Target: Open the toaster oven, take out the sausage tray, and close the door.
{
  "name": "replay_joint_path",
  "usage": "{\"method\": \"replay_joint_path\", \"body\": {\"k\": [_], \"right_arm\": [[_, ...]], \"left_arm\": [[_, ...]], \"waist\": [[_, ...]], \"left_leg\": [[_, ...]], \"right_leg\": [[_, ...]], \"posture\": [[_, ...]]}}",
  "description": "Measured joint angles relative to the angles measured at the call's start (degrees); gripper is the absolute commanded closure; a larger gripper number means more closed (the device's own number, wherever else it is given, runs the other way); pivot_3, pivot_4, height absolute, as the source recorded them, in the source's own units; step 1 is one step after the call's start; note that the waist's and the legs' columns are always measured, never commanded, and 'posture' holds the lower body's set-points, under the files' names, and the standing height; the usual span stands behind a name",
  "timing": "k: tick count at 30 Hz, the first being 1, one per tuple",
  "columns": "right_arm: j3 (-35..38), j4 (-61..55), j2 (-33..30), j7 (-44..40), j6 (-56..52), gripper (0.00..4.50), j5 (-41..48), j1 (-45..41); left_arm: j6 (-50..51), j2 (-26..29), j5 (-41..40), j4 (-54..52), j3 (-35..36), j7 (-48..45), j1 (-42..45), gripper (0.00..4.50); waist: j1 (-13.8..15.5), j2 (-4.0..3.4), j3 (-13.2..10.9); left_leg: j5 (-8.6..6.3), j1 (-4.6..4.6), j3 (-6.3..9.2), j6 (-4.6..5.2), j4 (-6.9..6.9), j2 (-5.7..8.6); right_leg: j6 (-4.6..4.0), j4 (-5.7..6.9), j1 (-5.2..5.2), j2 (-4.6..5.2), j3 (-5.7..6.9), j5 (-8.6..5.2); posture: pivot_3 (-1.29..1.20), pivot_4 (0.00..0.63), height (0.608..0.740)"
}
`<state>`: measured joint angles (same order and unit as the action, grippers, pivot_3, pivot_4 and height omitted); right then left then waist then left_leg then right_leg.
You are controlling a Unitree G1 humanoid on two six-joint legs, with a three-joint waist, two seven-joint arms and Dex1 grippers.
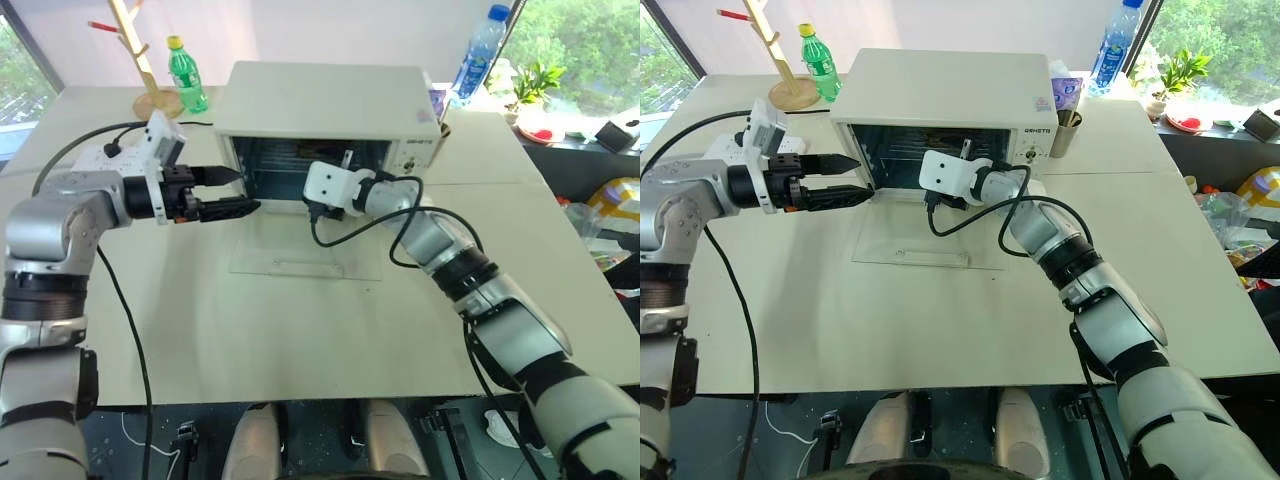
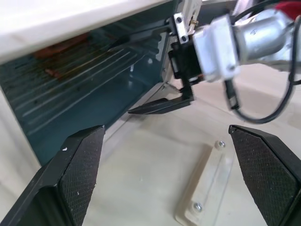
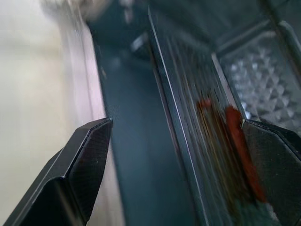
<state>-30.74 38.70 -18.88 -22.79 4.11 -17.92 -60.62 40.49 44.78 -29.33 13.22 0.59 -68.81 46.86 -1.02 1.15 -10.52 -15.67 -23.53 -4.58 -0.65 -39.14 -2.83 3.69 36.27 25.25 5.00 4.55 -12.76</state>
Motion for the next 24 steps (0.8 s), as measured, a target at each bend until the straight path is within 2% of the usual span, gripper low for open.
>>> {"method": "replay_joint_path", "body": {"k": [10,13,15,19,20,24], "right_arm": [[0.1,22.1,6.1,8.4,9.4,0.0,-7.7,-7.9],[0.1,26.1,6.8,10.5,10.1,0.87,-8.9,-10.0],[0.2,27.9,7.1,11.7,10.4,1.84,-9.4,-11.0],[0.2,31.4,7.6,13.6,10.6,4.06,-10.7,-12.1],[0.2,32.0,7.8,13.9,10.8,4.47,-11.0,-12.1],[-0.1,32.6,7.9,14.3,11.4,4.47,-12.8,-12.6]], "left_arm": [[-8.3,-2.4,7.2,14.1,-4.3,-4.9,5.8,0.04],[-9.9,-2.8,8.2,16.6,-4.3,-5.8,7.2,0.0],[-10.6,-3.1,9.0,17.7,-4.3,-6.1,7.4,0.0],[-11.4,-4.2,10.2,20.1,-4.3,-6.5,8.1,0.0],[-11.7,-4.4,10.4,20.7,-4.3,-6.6,8.3,0.0],[-12.6,-4.9,11.4,22.3,-4.2,-6.7,9.5,0.0]], "waist": [[-0.3,-0.02,0.0],[-0.3,-0.03,0.0],[-0.3,-0.03,0.0],[-0.2,-0.03,0.0],[-0.2,-0.03,0.0],[-0.3,-0.02,0.0]], "left_leg": [[0.06,-0.01,-0.04,-0.09,0.04,-0.03],[0.06,-0.01,-0.03,-0.1,0.04,-0.02],[0.06,-0.01,-0.03,-0.1,0.05,-0.02],[0.07,-0.01,-0.03,-0.12,0.04,-0.02],[0.07,-0.01,-0.03,-0.12,0.05,-0.02],[0.08,-0.02,-0.01,-0.14,0.04,-0.02]], "right_leg": [[0.0,0.06,0.08,0.0,0.0,0.0],[0.0,0.06,0.07,0.0,0.0,0.0],[0.0,0.06,0.08,0.0,-0.01,0.0],[0.0,0.06,0.08,0.0,-0.01,0.0],[0.0,0.06,0.08,0.0,-0.01,0.0],[0.0,0.07,0.08,0.0,-0.01,0.0]], "posture": [[0.0,0.15,0.722],[0.0,0.15,0.722],[0.0,0.15,0.722],[0.0,0.15,0.722],[0.0,0.15,0.722],[0.0,0.15,0.722]]}}
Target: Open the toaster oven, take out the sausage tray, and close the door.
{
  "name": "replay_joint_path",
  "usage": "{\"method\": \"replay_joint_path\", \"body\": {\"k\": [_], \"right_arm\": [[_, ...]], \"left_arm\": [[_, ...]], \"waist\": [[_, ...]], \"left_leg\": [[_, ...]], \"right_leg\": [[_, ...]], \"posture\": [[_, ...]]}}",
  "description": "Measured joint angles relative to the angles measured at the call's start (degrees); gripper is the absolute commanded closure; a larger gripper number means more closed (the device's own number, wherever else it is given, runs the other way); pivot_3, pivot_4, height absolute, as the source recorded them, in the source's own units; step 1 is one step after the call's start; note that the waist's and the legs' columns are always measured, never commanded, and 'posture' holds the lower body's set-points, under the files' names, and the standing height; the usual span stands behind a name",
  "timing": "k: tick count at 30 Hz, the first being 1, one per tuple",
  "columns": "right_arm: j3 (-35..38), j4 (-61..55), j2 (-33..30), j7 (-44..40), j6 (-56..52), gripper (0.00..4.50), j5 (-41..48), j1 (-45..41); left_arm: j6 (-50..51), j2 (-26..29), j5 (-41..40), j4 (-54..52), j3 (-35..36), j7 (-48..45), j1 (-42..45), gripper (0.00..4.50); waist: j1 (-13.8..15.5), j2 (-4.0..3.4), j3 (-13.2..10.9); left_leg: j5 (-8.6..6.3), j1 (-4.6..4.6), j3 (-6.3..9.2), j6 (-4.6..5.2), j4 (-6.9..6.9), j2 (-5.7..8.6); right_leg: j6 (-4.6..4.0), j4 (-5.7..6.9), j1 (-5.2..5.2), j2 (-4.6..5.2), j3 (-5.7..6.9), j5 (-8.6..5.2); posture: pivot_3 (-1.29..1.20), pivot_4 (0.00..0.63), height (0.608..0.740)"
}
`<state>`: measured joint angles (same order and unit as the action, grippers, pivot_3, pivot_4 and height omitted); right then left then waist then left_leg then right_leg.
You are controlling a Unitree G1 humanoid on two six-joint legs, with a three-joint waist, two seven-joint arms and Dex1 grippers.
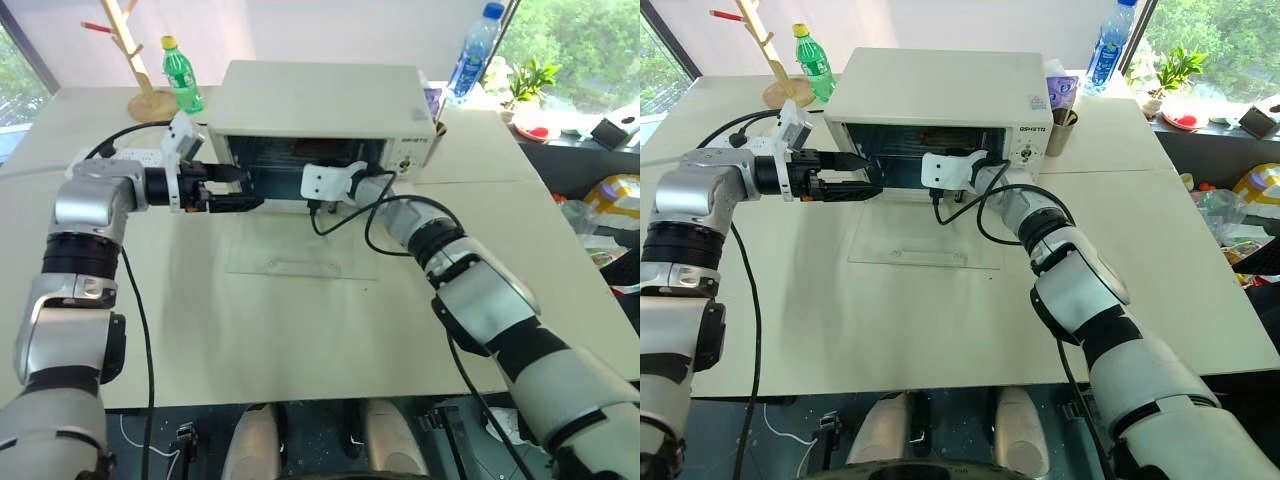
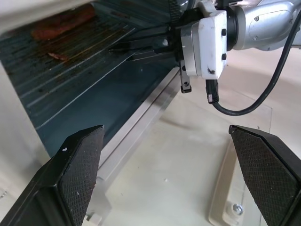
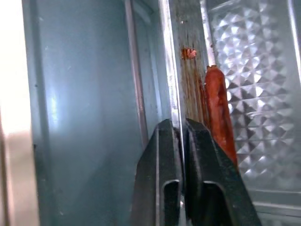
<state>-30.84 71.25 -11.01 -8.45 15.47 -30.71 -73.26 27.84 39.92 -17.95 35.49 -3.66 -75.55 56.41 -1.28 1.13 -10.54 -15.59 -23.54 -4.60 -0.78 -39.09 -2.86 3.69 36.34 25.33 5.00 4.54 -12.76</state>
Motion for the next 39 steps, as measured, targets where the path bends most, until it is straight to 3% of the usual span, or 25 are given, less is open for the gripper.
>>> {"method": "replay_joint_path", "body": {"k": [16,31,39], "right_arm": [[0.6,-4.6,-1.2,-0.1,0.7,4.47,-0.7,3.2],[2.3,-40.5,-7.9,-7.5,-5.3,4.47,-3.1,22.2],[3.2,-49.5,-9.3,-10.2,-8.3,4.47,-4.1,26.8]], "left_arm": [[-2.6,-2.7,2.1,8.9,0.1,-0.7,4.6,0.0],[-4.8,-3.6,3.4,13.0,0.4,-1.5,6.5,0.0],[-4.8,-3.8,3.6,13.0,0.5,-1.9,6.6,0.0]], "waist": [[0.2,0.0,0.0],[0.0,0.01,0.0],[0.2,0.02,0.0]], "left_leg": [[0.0,0.0,0.01,0.0,-0.01,0.01],[-0.04,0.03,0.03,0.07,-0.01,-0.01],[-0.09,0.03,0.03,0.16,-0.02,0.0]], "right_leg": [[0.0,0.01,-0.02,0.0,0.0,0.0],[0.0,0.07,0.0,-0.02,0.0,0.0],[0.01,0.06,-0.01,-0.02,0.01,0.0]], "posture": [[0.0,0.15,0.722],[0.0,0.15,0.722],[0.0,0.15,0.722]]}}
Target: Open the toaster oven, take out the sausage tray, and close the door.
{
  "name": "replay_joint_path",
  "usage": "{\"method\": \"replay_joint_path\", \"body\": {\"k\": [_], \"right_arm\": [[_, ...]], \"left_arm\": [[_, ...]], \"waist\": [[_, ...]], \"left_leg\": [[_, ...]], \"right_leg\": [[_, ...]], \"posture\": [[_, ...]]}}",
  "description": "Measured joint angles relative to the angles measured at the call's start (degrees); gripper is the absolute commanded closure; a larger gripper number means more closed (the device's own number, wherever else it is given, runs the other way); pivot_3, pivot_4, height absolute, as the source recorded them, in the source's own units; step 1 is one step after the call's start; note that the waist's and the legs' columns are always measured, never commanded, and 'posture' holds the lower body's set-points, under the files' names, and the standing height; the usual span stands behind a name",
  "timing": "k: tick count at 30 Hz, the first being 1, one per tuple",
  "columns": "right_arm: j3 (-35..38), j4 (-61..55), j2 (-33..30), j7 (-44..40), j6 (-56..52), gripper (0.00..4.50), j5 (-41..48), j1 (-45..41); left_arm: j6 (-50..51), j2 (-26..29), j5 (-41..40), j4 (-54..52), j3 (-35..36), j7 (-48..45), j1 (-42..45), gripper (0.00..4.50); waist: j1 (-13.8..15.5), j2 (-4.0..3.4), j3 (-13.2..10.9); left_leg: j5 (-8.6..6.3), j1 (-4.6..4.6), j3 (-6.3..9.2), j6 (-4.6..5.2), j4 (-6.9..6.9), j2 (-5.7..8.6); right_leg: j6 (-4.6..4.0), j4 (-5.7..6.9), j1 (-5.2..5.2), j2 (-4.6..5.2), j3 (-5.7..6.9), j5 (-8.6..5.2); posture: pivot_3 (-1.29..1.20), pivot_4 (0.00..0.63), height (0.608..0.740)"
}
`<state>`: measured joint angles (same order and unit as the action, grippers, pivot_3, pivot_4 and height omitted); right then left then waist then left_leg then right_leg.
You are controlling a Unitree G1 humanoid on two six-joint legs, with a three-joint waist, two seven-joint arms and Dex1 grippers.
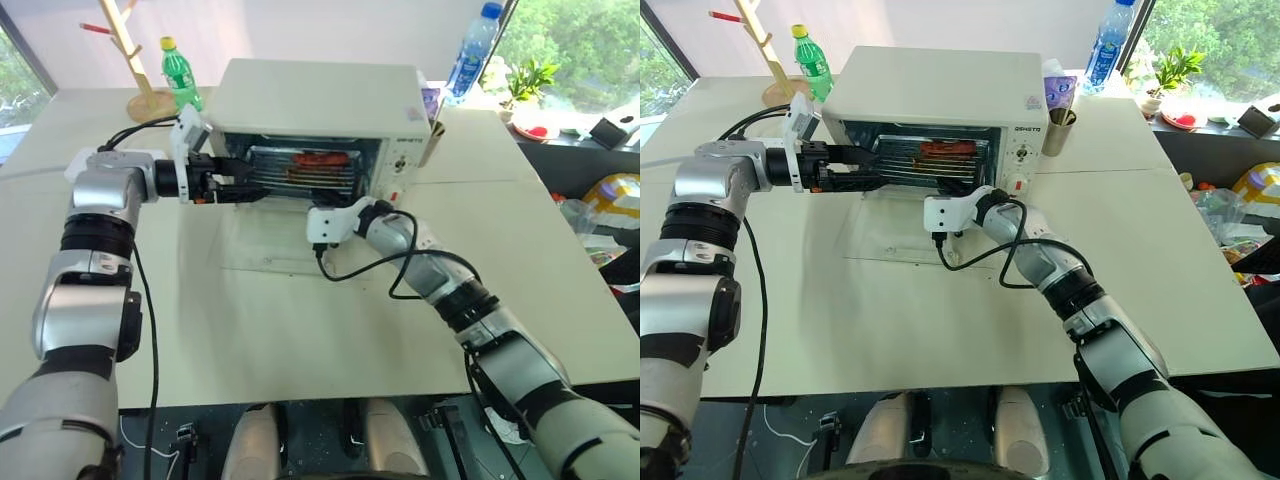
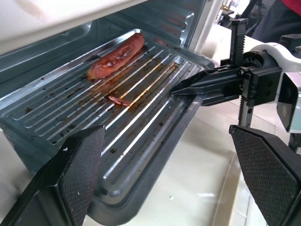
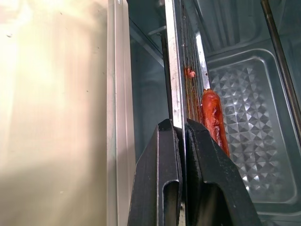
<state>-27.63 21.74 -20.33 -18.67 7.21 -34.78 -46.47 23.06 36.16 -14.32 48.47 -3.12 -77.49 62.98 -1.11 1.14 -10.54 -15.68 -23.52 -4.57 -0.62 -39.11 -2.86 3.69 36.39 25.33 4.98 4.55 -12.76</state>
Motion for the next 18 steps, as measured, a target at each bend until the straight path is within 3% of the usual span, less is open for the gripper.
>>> {"method": "replay_joint_path", "body": {"k": [13,18], "right_arm": [[1.4,-12.6,-3.8,-3.9,-0.7,4.47,0.0,7.3],[2.2,-22.1,-9.3,-6.4,2.0,4.47,0.2,14.3]], "left_arm": [[-0.1,-0.2,0.2,0.5,0.0,-0.6,0.4,0.0],[-0.1,-0.2,0.6,0.9,0.0,-1.0,0.8,0.0]], "waist": [[0.4,0.01,0.0],[0.6,0.04,0.0]], "left_leg": [[-0.03,-0.02,0.01,0.04,0.0,0.02],[-0.03,-0.04,0.03,0.06,-0.02,0.06]], "right_leg": [[0.0,-0.05,-0.02,0.01,0.0,0.0],[0.01,-0.08,-0.05,0.03,0.01,0.0]], "posture": [[0.0,0.15,0.722],[0.0,0.15,0.722]]}}
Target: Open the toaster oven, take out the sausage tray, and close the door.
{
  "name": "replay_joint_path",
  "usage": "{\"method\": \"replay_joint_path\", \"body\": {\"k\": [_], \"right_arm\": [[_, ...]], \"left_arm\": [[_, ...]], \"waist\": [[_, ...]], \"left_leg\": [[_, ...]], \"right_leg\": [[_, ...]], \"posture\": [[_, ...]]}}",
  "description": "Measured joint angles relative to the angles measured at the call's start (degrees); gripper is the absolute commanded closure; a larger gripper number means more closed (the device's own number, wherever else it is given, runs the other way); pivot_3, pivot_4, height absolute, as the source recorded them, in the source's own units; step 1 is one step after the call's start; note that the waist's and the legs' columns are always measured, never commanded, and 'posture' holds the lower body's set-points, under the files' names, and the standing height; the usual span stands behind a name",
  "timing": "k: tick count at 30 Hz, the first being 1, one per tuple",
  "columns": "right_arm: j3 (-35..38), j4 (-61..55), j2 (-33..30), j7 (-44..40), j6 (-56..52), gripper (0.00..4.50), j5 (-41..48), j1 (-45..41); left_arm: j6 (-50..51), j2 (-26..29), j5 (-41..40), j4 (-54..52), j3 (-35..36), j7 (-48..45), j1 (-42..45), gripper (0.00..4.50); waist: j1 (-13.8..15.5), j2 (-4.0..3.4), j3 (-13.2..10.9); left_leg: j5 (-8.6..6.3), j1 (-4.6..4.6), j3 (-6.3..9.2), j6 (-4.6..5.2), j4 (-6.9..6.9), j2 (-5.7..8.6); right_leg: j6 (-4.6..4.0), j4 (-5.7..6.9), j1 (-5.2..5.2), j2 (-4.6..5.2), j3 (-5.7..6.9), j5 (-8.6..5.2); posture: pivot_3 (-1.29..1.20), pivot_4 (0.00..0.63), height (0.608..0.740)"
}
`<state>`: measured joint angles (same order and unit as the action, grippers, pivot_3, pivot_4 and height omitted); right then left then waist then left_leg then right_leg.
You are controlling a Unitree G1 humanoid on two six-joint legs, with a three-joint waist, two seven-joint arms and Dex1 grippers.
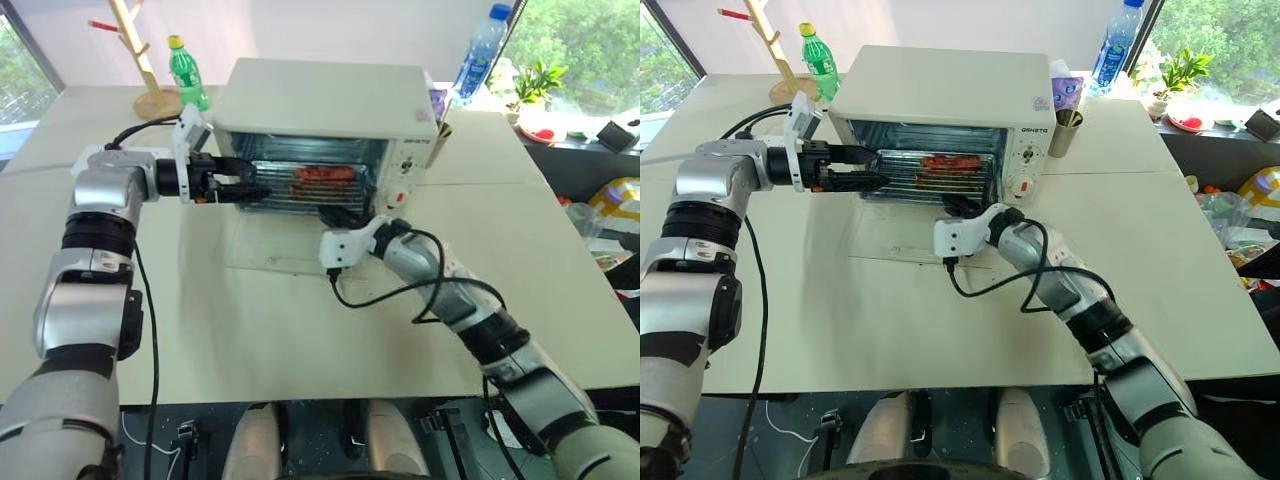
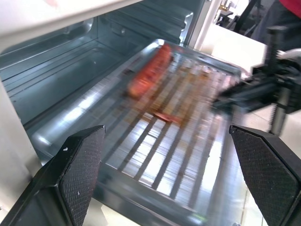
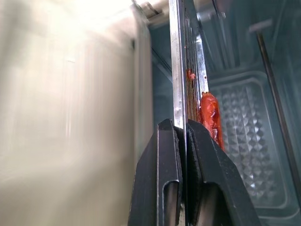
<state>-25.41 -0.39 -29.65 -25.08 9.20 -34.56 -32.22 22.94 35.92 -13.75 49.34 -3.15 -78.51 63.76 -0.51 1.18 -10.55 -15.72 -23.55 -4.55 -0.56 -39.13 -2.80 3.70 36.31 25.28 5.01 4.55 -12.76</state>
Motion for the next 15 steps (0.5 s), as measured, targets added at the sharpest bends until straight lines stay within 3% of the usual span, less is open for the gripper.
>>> {"method": "replay_joint_path", "body": {"k": [8,11,15], "right_arm": [[2.5,-4.5,-5.3,-1.8,6.4,4.47,2.2,4.7],[3.7,-4.5,-5.7,-2.4,8.0,4.47,3.4,5.0],[4.6,-4.5,-7.7,-2.6,12.3,4.47,4.6,5.3]], "left_arm": [[9.9,6.0,-2.5,-7.6,2.2,-3.7,-1.6,0.0],[18.6,9.3,-6.2,-15.4,4.8,-3.5,-6.8,0.0],[36.2,13.5,-15.3,-31.7,12.0,-0.6,-20.8,0.0]], "waist": [[-0.3,0.02,0.0],[-0.2,0.02,0.0],[-0.4,0.03,0.0]], "left_leg": [[0.0,0.02,0.02,0.0,-0.01,-0.03],[0.01,0.02,0.05,-0.01,-0.01,-0.04],[0.01,0.03,0.06,-0.02,-0.01,-0.06]], "right_leg": [[0.0,0.01,0.01,-0.02,0.0,-0.01],[0.0,0.02,0.0,-0.01,0.0,-0.01],[0.0,0.01,0.01,0.02,-0.03,-0.01]], "posture": [[0.0,0.15,0.722],[0.0,0.15,0.722],[0.0,0.15,0.722]]}}
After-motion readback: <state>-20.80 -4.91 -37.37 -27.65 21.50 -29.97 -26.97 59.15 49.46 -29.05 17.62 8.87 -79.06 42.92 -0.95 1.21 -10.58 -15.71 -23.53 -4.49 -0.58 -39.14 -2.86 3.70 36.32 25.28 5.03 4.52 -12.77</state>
